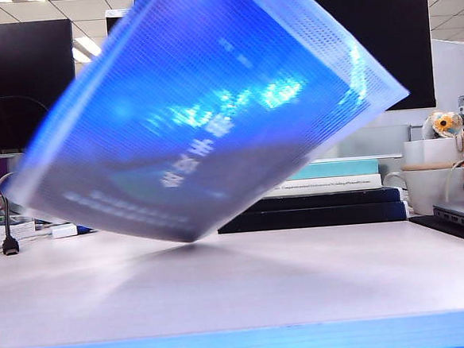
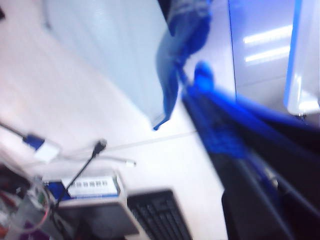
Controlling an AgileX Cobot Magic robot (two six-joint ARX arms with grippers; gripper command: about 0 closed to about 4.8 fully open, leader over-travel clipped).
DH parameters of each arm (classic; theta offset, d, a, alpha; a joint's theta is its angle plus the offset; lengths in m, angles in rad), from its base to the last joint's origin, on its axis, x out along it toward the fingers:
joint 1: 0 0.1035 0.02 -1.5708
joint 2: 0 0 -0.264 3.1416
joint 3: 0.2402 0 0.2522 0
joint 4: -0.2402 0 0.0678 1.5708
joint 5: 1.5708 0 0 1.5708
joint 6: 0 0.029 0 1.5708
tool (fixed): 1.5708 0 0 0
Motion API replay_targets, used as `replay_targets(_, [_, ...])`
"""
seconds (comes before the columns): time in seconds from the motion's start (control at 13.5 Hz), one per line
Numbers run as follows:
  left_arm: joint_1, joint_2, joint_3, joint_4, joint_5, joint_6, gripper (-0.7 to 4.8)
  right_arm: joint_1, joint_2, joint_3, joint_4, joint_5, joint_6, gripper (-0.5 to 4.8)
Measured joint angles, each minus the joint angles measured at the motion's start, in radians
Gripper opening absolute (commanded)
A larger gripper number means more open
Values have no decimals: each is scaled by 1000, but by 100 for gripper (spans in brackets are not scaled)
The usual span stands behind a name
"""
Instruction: Pick up the transparent plastic file bag with a blue zipper and open its zipper.
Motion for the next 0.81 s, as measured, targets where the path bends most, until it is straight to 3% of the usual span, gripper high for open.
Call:
replay_targets(0.3, [8,0,1,-128,-116,75,-6,-7,-67,-1,-17,75,-14,-5])
replay_targets(0.44, [154,3,1,-198,-154,97,-5,-8,-121,0,-80,75,-14,-5])
replay_targets(0.52, [325,5,1,-246,-159,111,-5,-8,-159,0,-121,75,-14,-5])
replay_targets(0.74, [505,13,1,-288,-192,98,-5,-8,-181,0,-174,76,-15,-5])
replay_targets(0.81, [514,13,1,-295,-237,77,394,-8,-180,0,-194,76,-37,-5])
